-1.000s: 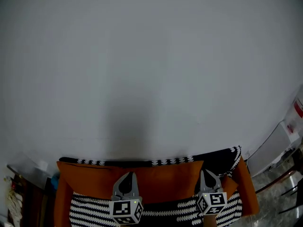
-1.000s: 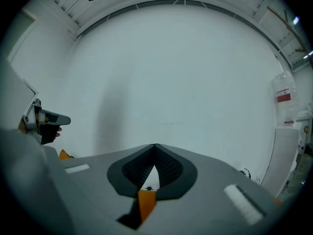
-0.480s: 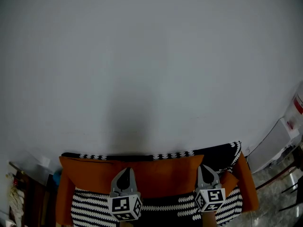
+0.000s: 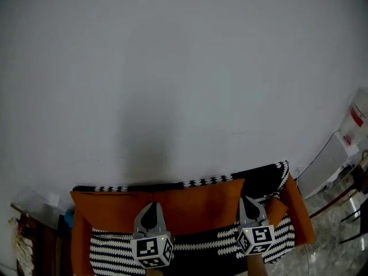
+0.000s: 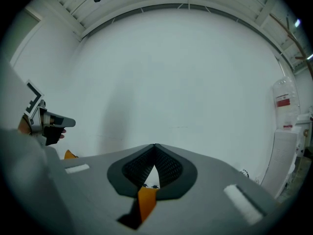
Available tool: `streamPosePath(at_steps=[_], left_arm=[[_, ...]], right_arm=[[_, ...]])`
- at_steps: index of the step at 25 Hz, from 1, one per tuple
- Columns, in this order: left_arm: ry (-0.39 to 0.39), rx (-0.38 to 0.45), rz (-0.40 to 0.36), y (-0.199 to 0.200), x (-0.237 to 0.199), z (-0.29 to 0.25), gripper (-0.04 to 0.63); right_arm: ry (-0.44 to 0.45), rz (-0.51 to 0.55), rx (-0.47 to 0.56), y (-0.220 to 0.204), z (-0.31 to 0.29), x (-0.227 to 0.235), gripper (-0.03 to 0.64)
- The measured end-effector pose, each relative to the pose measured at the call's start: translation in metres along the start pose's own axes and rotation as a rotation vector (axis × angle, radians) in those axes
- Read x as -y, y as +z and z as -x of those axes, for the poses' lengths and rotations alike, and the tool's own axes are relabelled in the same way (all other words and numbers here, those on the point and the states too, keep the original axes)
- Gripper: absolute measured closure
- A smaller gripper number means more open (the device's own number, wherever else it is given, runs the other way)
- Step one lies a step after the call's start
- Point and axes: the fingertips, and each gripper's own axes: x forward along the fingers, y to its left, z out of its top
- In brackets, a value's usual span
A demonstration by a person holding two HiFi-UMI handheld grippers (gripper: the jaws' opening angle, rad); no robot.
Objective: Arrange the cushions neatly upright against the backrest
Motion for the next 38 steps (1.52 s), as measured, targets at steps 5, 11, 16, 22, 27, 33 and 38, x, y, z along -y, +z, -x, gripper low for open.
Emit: streamPosePath(at_steps=[5,11,16,22,27,33,38], left_arm=[[-0.091,-0.020,-0.015,-0.007,0.011,-0.006,0.591],[-0.243,-0.044,-0.013,-0.019,0.043,-0.010,0.591],[-0.362,-0.062,-0.014,-0.031,0.079,-0.010,0.591],[-0.480,-0.068,-0.007,-0.036,0.125,-0.003,0.484],[-0.546,-0.071,0.006,-0.039,0.155,-0.003,0.418],[-0.581,-0.095,0.007,-0.052,0.193,-0.012,0.387],[-0.562,-0.121,-0.021,-0.069,0.235,-0.029,0.382]], right_arm=[[-0.081,-0.017,-0.001,-0.006,0.026,0.002,0.607],[-0.245,-0.027,-0.017,-0.017,0.077,0.017,0.585],[-0.371,-0.028,-0.045,-0.030,0.126,0.034,0.554],[-0.497,-0.049,-0.049,-0.033,0.173,0.059,0.467],[-0.563,-0.045,-0.051,-0.033,0.194,0.080,0.381],[-0.593,-0.054,-0.053,-0.040,0.207,0.115,0.351],[-0.553,-0.062,-0.077,-0.054,0.197,0.160,0.337]])
